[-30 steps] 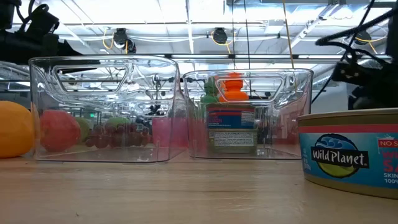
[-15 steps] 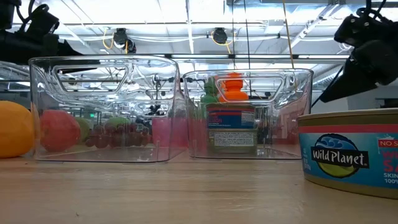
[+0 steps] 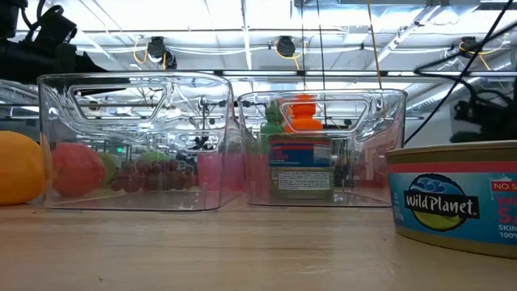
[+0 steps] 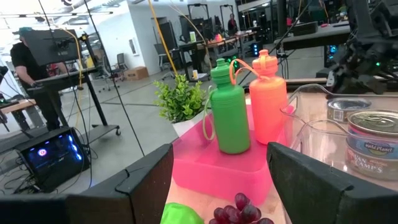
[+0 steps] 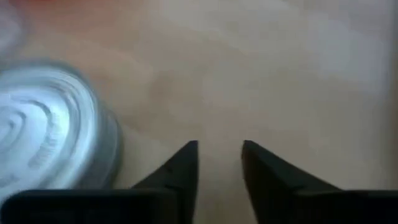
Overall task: Pick & Place Food Item
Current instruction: Put the green tuna can into the right transparent bin
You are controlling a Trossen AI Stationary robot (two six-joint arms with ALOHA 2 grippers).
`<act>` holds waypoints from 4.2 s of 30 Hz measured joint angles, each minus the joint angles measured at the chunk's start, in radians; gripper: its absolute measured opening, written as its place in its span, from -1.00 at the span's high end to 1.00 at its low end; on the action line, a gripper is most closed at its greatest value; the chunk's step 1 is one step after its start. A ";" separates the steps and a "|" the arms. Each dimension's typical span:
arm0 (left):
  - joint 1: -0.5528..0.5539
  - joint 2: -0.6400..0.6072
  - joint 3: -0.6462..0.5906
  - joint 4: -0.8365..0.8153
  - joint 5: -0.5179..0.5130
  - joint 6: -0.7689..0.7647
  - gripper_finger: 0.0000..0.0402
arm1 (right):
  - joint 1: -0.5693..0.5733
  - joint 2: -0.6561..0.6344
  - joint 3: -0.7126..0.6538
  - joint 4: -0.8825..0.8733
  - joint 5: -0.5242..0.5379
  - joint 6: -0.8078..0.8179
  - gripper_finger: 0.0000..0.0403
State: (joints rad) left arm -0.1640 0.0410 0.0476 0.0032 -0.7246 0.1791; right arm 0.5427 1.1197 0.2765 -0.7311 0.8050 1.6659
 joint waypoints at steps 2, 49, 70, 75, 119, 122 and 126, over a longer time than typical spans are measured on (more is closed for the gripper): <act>0.000 0.000 0.000 0.000 0.000 0.000 -0.36 | 0.001 -0.010 -0.017 0.011 -0.028 -0.001 0.23; 0.000 0.000 0.000 0.000 0.000 0.000 -0.36 | -0.948 -0.017 0.211 0.203 -0.545 -1.102 -0.31; 0.000 0.000 0.000 0.000 0.000 0.000 -0.36 | -0.709 -0.095 0.246 0.318 -1.245 -1.043 -0.31; 0.000 0.000 0.000 0.000 0.000 0.000 -0.36 | -0.586 -0.156 0.376 0.293 -1.109 -1.009 -0.30; 0.000 0.000 0.000 0.000 0.000 0.000 -0.36 | -0.713 0.380 0.669 -0.112 -0.730 -1.495 -0.30; 0.000 0.000 0.000 0.000 0.000 0.000 -0.36 | -0.713 0.380 0.668 -0.133 -0.656 -1.496 -0.30; 0.000 0.000 0.000 0.000 0.000 0.000 -0.36 | -0.719 0.380 0.668 -0.178 -0.568 -1.499 -0.30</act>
State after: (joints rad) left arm -0.1638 0.0406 0.0475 0.0036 -0.7246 0.1791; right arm -0.1766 1.5002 0.9447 -0.9088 0.2371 0.1666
